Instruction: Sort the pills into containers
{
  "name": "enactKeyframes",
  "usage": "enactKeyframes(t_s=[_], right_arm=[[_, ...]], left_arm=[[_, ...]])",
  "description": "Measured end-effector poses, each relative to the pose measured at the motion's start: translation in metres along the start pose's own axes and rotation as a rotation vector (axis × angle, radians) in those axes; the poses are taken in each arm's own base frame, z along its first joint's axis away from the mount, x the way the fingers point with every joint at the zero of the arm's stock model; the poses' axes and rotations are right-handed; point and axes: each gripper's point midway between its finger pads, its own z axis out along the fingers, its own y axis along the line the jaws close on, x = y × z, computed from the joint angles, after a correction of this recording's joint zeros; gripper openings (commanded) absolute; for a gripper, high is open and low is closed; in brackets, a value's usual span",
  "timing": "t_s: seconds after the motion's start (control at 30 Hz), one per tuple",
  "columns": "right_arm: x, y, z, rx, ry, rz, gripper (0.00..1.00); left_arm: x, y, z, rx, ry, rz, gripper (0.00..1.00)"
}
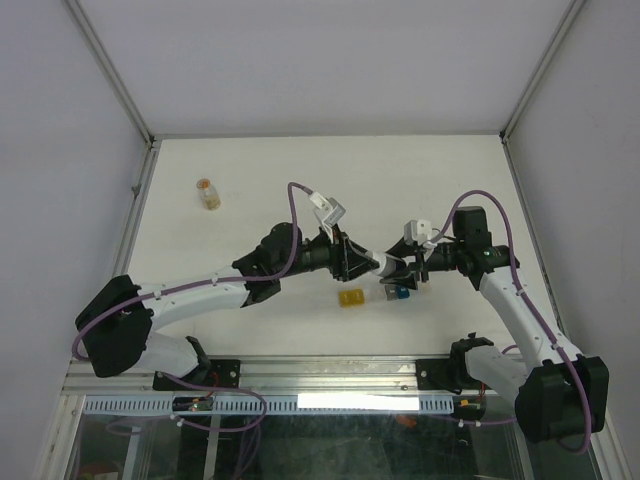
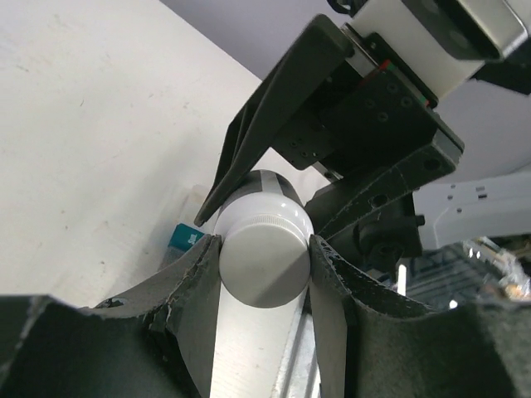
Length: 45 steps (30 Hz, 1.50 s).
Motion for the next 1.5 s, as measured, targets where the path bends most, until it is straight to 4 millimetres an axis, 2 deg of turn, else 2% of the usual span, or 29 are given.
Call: enactKeyframes(t_s=[0.37, 0.53, 0.67, 0.83, 0.93, 1.0, 1.07, 1.13, 1.27, 1.3, 1.37, 1.4, 1.43, 1.47, 1.5], right_arm=[[-0.001, -0.008, 0.0, 0.021, 0.006, -0.035, 0.0], [0.0, -0.011, -0.001, 0.031, 0.013, -0.043, 0.0], [0.003, -0.005, -0.001, 0.018, 0.019, -0.007, 0.0], [0.004, -0.002, -0.001, 0.012, 0.02, 0.009, 0.0], [0.004, -0.001, -0.002, 0.011, 0.013, 0.021, 0.0], [0.0, -0.001, -0.006, 0.019, -0.007, 0.047, 0.0], [-0.012, -0.007, -0.016, 0.053, -0.038, 0.085, 0.0], [-0.034, -0.019, -0.029, 0.102, -0.077, 0.106, 0.0], [-0.108, -0.068, -0.073, 0.292, -0.172, 0.089, 0.0], [-0.134, -0.083, -0.087, 0.351, -0.207, 0.092, 0.0], [-0.172, -0.098, -0.099, 0.384, -0.277, 0.096, 0.0], [-0.19, -0.1, -0.097, 0.362, -0.329, 0.109, 0.0], [-0.2, -0.091, -0.083, 0.297, -0.369, 0.127, 0.0], [-0.201, -0.077, -0.068, 0.226, -0.387, 0.143, 0.0], [-0.194, -0.056, -0.051, 0.139, -0.389, 0.183, 0.0]], left_arm=[[-0.006, 0.007, 0.001, -0.175, 0.014, -0.306, 0.0], [-0.009, 0.011, -0.001, -0.22, 0.007, -0.353, 0.0], [-0.036, 0.024, -0.01, -0.297, -0.104, -0.34, 0.0], [-0.065, 0.02, -0.02, -0.302, -0.204, -0.325, 0.01], [-0.07, 0.023, -0.024, -0.315, -0.231, -0.311, 0.04], [-0.062, 0.032, -0.029, -0.347, -0.235, -0.288, 0.05], [-0.049, 0.047, -0.038, -0.395, -0.23, -0.271, 0.06], [-0.03, 0.067, -0.049, -0.451, -0.207, -0.267, 0.06], [0.006, 0.117, -0.079, -0.601, -0.149, -0.265, 0.07], [0.012, 0.127, -0.086, -0.636, -0.133, -0.26, 0.07], [0.018, 0.142, -0.098, -0.696, -0.113, -0.247, 0.07], [0.019, 0.149, -0.103, -0.727, -0.108, -0.237, 0.07], [0.02, 0.154, -0.108, -0.755, -0.099, -0.227, 0.07], [0.023, 0.16, -0.113, -0.785, -0.088, -0.218, 0.07], [0.027, 0.166, -0.119, -0.819, -0.071, -0.207, 0.07]])
